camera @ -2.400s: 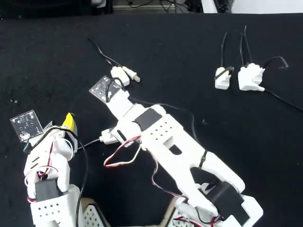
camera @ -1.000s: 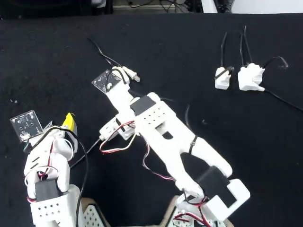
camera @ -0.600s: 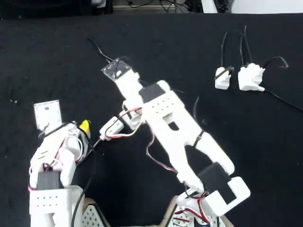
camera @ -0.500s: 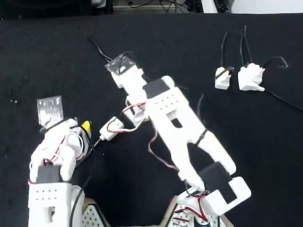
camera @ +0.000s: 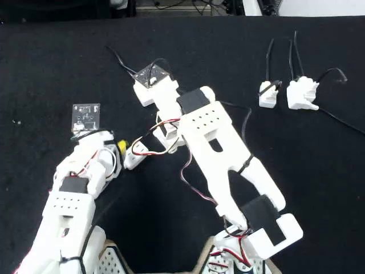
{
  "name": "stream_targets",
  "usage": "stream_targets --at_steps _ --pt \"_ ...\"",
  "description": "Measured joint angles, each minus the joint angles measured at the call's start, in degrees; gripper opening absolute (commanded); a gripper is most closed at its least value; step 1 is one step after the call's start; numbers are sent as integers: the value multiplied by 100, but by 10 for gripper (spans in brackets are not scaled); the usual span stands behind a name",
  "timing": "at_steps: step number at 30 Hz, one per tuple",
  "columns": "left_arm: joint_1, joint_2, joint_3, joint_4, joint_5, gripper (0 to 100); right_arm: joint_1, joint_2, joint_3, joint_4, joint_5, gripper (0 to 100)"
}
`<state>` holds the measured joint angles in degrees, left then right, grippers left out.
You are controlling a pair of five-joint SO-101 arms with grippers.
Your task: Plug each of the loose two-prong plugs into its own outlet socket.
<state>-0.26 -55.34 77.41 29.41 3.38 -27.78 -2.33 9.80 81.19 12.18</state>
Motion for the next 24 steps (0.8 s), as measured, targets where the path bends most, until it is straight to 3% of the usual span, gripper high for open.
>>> stream_targets --at_steps 5,14,24 --pt "18 738 -9 -545 378 210 18 0 0 0 0 11" --pt "149 2470 -756 -615 580 210 18 0 0 0 0 11" --pt "791 2004 -791 -53 615 210 396 0 167 0 9 11"
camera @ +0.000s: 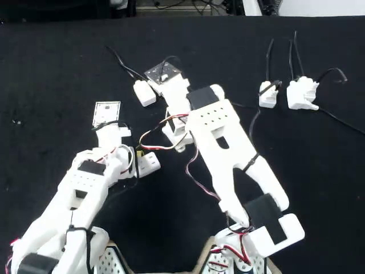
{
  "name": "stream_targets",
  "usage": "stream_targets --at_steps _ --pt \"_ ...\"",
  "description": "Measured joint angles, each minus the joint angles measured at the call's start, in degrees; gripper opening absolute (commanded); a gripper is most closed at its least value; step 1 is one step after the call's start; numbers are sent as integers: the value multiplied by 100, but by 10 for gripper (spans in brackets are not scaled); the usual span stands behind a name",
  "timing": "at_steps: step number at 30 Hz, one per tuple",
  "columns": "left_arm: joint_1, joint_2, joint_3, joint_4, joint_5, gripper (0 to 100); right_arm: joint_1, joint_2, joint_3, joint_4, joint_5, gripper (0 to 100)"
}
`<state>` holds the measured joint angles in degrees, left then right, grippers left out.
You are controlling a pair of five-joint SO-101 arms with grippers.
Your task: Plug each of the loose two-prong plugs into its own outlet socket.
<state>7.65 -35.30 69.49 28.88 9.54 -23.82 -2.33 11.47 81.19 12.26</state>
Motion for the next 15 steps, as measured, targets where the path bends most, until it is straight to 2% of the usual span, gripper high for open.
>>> stream_targets --at_steps 3,8,15 --pt "-18 -273 62 88 0 210 -18 -9 88 -44 0 11" --pt "-554 -686 97 545 -18 210 -18 -9 97 -79 0 11" --pt "-730 -624 88 1398 -695 210 -18 -9 97 -79 0 11"
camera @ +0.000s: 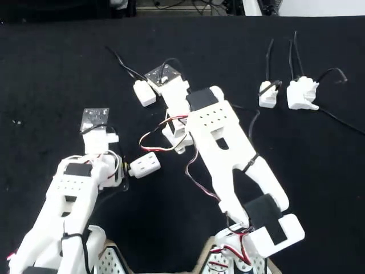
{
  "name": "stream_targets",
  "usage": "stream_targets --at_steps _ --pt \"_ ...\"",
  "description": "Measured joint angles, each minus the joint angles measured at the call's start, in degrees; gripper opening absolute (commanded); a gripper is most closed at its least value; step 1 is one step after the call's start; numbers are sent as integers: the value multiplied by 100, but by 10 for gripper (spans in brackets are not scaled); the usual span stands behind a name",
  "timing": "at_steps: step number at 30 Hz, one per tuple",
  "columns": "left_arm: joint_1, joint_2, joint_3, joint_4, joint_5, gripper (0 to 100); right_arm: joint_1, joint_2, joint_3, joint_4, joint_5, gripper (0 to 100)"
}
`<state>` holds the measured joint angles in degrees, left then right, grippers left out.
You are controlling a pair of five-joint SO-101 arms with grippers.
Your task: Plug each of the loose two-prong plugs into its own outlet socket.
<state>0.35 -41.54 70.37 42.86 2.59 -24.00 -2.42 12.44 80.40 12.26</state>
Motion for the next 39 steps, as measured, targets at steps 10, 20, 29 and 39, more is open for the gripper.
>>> stream_targets --at_steps 10,20,29,39 --pt "527 659 -246 316 -79 210 0 0 0 0 0 11" --pt "1292 0 -237 642 -79 208 0 0 0 0 0 11" --pt "79 -774 -220 642 -79 206 -211 0 0 0 -273 11" --pt "-1538 -1345 176 158 387 206 -554 536 -18 132 -607 11"
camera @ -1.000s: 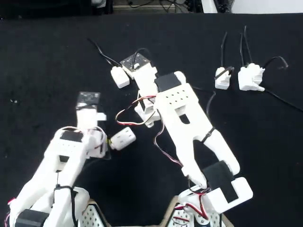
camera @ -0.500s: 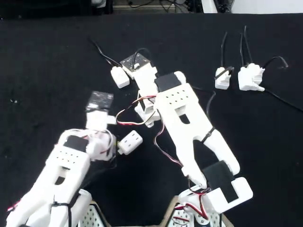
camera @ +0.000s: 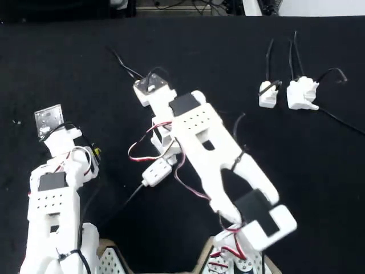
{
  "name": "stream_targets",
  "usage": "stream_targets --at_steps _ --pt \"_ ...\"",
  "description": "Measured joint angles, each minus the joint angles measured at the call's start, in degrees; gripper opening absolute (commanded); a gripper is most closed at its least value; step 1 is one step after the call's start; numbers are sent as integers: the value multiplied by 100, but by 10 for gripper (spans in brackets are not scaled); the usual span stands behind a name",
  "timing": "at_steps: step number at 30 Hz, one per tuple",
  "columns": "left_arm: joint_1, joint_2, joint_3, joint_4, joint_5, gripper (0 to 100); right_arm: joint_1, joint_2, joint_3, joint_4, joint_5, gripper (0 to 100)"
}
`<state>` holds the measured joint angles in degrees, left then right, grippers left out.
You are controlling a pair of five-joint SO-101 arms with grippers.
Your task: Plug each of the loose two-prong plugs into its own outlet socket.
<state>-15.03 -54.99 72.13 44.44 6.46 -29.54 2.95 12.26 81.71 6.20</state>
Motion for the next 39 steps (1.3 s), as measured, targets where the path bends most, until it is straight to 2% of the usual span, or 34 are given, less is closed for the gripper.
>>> stream_targets --at_steps 16,23,32,39 --pt "404 -158 158 -26 18 206 -62 237 -721 703 237 11" --pt "589 -158 167 -26 18 206 -545 237 -738 703 237 11" --pt "607 -158 167 -26 18 206 -571 237 -738 703 308 11" --pt "607 -158 167 -26 18 206 -580 237 -738 440 782 11"
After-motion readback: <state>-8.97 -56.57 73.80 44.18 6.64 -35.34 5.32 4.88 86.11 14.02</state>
